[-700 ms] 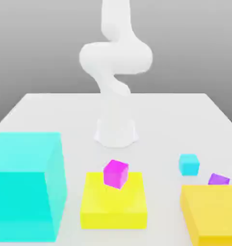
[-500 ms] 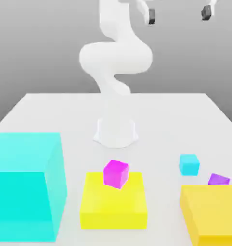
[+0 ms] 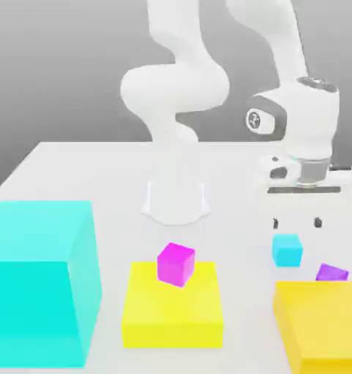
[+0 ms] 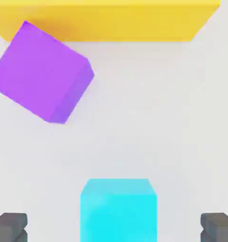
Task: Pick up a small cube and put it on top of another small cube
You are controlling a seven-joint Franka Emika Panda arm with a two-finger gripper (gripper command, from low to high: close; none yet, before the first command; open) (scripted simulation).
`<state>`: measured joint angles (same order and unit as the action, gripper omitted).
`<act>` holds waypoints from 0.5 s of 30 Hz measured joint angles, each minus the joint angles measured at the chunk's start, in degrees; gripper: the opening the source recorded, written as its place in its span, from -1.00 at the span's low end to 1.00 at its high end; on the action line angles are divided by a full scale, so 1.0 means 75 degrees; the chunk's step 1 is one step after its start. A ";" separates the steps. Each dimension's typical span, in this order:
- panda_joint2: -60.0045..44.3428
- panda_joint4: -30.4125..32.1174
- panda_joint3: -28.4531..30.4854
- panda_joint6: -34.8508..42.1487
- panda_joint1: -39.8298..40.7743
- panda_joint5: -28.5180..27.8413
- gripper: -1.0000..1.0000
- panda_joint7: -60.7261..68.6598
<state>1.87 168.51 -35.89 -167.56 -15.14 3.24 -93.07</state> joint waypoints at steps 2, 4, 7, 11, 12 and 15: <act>-0.0314 -0.0054 0.0163 -0.0203 0.0015 -0.0838 0.00 -0.0632; -0.0607 -0.0127 0.0547 -0.0377 -0.0090 -0.1762 0.00 -0.1303; -0.1020 -0.0251 0.1431 -0.0621 -0.0667 -0.3048 0.00 -0.2237; -0.1530 -0.0401 0.2760 -0.0968 -0.1665 -0.4355 0.00 -0.3196; -0.1653 -0.0432 0.3090 -0.1063 -0.1929 -0.4605 0.00 -0.3380; -0.2012 -0.0484 0.4077 -0.1385 -0.2784 -0.5066 0.00 -0.3708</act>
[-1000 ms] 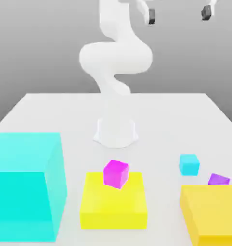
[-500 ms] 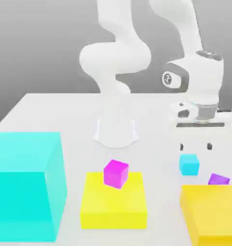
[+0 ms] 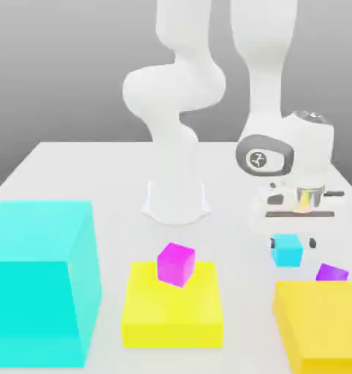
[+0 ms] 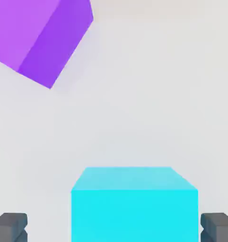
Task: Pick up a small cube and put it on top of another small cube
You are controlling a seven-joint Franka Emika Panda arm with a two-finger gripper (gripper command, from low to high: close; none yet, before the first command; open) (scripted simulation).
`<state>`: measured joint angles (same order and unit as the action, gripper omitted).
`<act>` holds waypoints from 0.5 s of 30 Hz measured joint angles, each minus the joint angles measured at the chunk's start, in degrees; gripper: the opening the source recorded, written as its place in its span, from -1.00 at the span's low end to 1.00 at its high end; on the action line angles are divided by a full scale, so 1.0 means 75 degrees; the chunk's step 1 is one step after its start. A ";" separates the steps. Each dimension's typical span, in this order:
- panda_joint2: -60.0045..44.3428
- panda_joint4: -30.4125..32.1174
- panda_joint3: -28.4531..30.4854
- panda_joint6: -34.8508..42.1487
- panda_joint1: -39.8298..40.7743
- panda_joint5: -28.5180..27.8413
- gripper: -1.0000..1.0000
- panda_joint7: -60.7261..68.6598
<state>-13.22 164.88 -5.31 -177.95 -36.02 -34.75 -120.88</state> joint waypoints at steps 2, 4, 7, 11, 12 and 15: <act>-0.0104 -0.0012 0.0254 -0.0094 -0.0214 -0.0130 -1.00 -0.0092; -0.0104 -0.0012 0.0253 -0.0104 -0.0214 -0.0132 -1.00 -0.0093; -0.0157 -0.0017 0.0382 -0.0161 -0.0324 -0.0192 -1.00 -0.0135; 0.0171 0.0032 -0.0355 0.0121 0.0266 0.0312 -1.00 0.0221; 0.0290 0.0056 -0.0630 0.0215 0.0481 0.0536 -1.00 0.0383; 0.0664 0.0151 -0.1478 0.0488 0.1106 0.1376 -1.00 0.0995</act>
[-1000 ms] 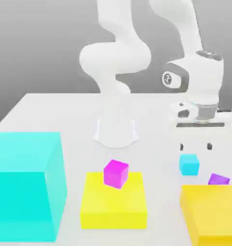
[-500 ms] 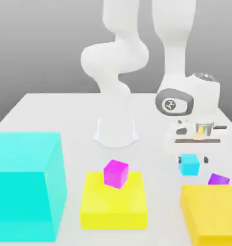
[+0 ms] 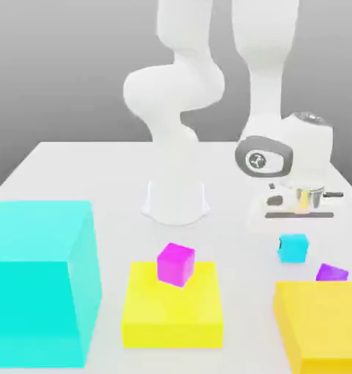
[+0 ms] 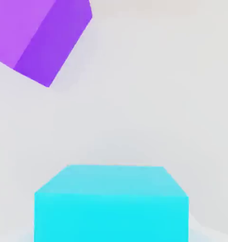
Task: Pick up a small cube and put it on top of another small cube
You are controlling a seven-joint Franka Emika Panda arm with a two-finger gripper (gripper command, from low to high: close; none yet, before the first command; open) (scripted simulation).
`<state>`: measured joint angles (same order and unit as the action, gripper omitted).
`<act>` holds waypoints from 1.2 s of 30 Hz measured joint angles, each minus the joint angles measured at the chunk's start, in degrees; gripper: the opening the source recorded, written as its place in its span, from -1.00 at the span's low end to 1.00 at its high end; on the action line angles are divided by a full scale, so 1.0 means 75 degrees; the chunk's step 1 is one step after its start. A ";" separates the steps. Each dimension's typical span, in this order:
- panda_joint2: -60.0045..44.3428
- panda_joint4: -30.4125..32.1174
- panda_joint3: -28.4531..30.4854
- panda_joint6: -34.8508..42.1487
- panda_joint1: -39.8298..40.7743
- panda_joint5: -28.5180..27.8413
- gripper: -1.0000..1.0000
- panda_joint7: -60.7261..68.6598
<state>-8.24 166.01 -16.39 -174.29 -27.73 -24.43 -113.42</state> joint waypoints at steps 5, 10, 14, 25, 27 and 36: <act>0.0667 0.0190 -0.1059 0.0429 0.0524 0.1923 -1.00 0.1395; 0.1312 0.0365 -0.1146 0.0873 0.0149 0.3543 -1.00 0.2574; 0.1668 0.0370 -0.0978 0.1248 -0.0117 0.4245 -1.00 0.3258; 0.0674 -0.2518 -0.0644 0.3184 0.0437 0.4008 -1.00 0.6600; 0.0462 -0.3071 -0.0597 0.3538 0.0587 0.3838 -1.00 0.7155; -0.0518 -0.5555 -0.0215 0.5107 0.1102 0.2950 -1.00 0.9551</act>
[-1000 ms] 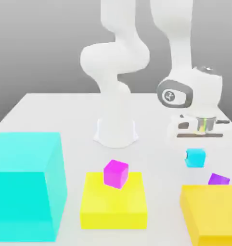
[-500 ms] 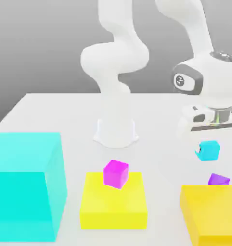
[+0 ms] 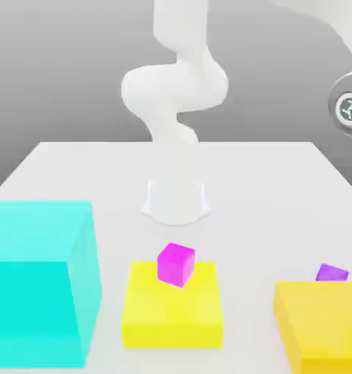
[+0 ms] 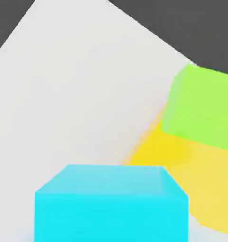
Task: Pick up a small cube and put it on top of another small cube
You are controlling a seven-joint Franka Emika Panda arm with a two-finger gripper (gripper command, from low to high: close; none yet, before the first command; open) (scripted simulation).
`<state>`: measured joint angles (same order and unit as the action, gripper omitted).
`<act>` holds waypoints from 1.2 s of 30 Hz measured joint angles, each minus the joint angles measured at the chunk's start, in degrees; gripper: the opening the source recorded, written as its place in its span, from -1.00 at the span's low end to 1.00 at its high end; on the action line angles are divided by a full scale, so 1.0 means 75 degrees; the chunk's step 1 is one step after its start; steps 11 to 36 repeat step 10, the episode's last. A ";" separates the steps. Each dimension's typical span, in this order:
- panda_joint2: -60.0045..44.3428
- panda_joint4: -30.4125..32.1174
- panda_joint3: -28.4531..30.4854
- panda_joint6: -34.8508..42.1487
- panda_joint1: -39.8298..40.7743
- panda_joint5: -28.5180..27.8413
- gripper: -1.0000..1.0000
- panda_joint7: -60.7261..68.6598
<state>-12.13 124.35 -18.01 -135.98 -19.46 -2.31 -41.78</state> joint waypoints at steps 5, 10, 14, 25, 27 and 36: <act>-0.0806 -0.0851 0.0275 0.0095 0.0126 -0.0559 -1.00 0.0773; -0.1199 -0.0800 0.0382 -0.0335 0.0056 -0.0734 1.00 0.0710; -0.1199 -0.0800 0.0382 -0.0335 0.0056 -0.0734 1.00 0.0710; -0.1199 -0.0800 0.0382 -0.0335 0.0056 -0.0734 1.00 0.0710; -0.1199 -0.0800 0.0382 -0.0335 0.0056 -0.0734 1.00 0.0710; -0.1199 -0.0800 0.0382 -0.0335 0.0056 -0.0734 1.00 0.0710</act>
